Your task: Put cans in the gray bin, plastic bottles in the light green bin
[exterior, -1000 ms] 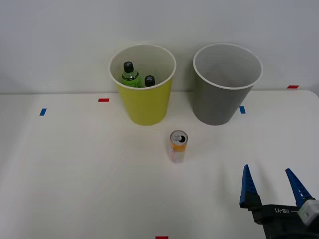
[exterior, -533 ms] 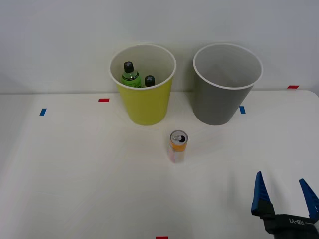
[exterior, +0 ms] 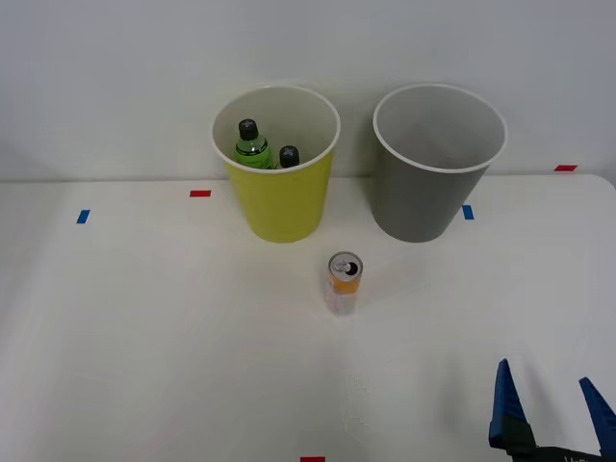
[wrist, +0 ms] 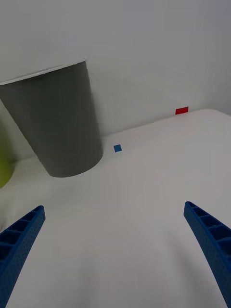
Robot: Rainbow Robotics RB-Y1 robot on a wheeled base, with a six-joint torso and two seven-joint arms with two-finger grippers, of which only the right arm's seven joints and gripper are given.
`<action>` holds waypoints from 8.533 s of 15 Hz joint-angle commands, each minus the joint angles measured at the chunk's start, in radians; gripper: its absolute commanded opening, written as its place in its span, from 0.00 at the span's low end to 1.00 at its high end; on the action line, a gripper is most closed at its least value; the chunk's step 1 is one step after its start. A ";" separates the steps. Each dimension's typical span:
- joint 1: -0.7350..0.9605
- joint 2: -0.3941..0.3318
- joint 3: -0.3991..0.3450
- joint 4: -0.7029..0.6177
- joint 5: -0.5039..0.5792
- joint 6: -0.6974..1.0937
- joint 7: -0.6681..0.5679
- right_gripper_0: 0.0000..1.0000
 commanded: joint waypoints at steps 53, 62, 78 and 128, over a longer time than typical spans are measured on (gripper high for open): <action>-0.063 0.005 -0.200 0.310 0.313 -0.653 -0.123 1.00; -0.064 0.005 -0.200 0.311 0.335 -0.677 0.035 1.00; -0.063 0.005 -0.237 0.357 0.309 -0.754 -0.177 1.00; 0.002 -0.001 -0.032 0.357 -0.011 -0.665 0.194 1.00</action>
